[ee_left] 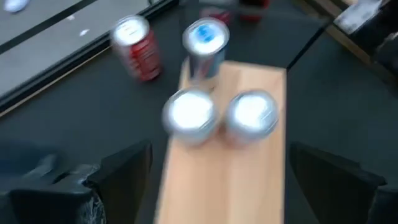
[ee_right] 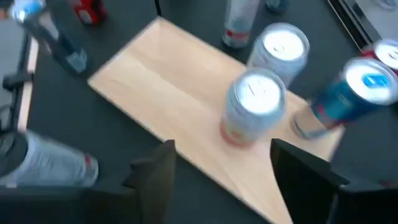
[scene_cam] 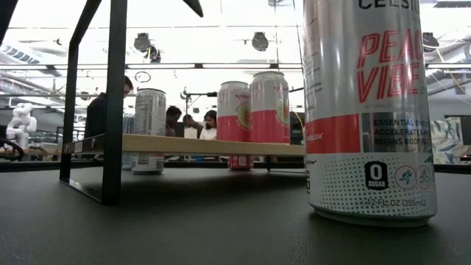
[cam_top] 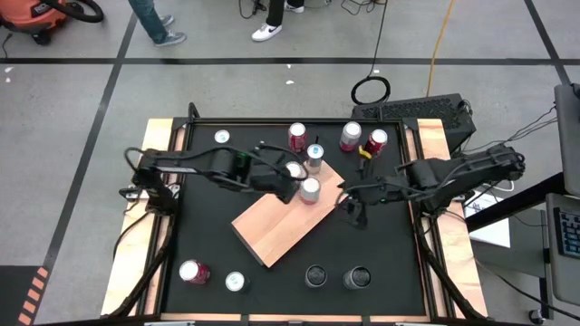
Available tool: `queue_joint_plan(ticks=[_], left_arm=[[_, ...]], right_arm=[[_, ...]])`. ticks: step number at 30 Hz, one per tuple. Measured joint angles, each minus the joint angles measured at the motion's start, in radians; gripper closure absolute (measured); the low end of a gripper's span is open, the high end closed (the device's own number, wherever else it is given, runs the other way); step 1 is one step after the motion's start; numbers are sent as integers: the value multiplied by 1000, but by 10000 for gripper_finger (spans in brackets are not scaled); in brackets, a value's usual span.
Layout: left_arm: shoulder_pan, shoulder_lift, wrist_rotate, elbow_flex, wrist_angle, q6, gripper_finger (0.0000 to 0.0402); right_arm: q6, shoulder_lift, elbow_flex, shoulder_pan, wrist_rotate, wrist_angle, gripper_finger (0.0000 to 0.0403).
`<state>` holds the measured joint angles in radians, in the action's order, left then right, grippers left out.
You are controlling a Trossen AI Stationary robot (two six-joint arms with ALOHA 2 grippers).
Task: Place canned beverage on shelf
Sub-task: Put the bottom pink soda can on the shelf aligned with the other pink soda can
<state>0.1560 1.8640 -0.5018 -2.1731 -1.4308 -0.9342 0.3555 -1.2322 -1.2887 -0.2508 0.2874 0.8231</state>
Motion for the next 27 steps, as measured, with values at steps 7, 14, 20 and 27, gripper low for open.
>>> queue_joint_plan(ticks=[7, 14, 20, 27], left_arm=[[10, -58, 37, 5, -133, 2, 29], [-7, -66, 51, 17, -138, 67, 29], [-5, -66, 51, 17, -88, 89, 29], [51, -71, 126, 19, 33, 220, 39]], right_arm=[[24, -1, 175, 76, -86, -270, 227], [25, -8, 238, 130, -108, -267, 287], [-13, -37, 295, 166, -112, -317, 340], [29, -122, 310, 186, -187, -366, 392]])
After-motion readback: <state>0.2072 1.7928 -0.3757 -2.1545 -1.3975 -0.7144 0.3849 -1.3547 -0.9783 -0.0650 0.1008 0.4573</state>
